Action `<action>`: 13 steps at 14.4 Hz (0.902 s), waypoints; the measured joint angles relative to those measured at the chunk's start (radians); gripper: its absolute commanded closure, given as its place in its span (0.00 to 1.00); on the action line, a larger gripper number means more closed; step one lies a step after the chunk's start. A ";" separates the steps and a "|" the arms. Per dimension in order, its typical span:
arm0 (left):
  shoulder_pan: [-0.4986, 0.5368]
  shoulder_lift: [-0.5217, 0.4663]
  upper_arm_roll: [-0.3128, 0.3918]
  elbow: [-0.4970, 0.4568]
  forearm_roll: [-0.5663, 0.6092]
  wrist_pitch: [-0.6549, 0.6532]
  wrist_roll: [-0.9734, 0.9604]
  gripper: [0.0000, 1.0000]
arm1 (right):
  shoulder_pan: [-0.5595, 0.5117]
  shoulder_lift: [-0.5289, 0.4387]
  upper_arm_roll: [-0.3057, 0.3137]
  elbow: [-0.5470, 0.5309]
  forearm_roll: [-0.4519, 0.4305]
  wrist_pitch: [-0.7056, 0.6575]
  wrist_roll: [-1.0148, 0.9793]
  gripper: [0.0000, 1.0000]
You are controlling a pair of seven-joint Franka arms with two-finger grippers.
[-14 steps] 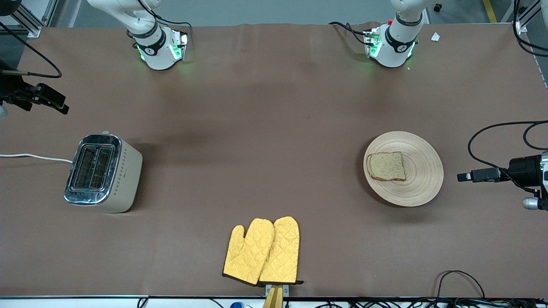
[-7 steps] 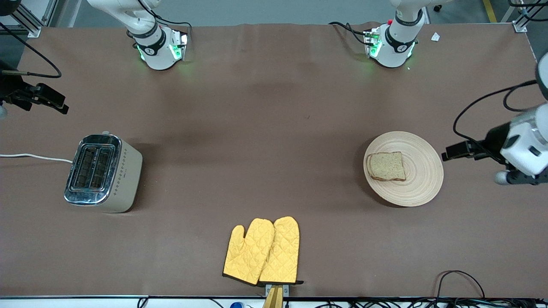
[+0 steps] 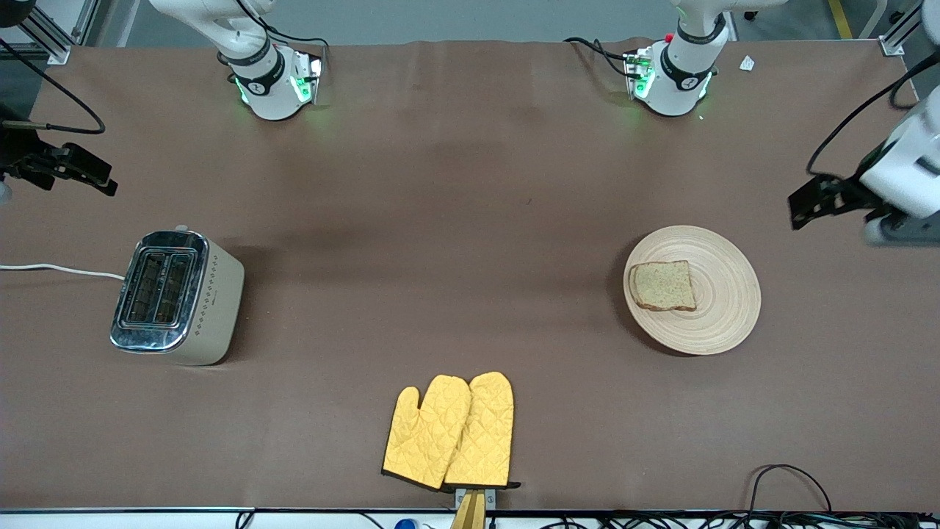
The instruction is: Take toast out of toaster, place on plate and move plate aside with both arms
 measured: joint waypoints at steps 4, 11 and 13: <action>-0.001 -0.085 0.041 -0.083 -0.021 -0.035 0.015 0.00 | -0.001 0.000 -0.007 0.000 0.000 0.000 0.000 0.00; -0.009 -0.165 0.076 -0.194 -0.028 0.005 0.015 0.00 | -0.005 0.000 -0.005 0.000 0.000 -0.013 0.000 0.00; -0.010 -0.166 0.076 -0.194 -0.028 0.006 0.015 0.00 | -0.005 0.000 0.001 0.000 0.000 -0.013 0.000 0.00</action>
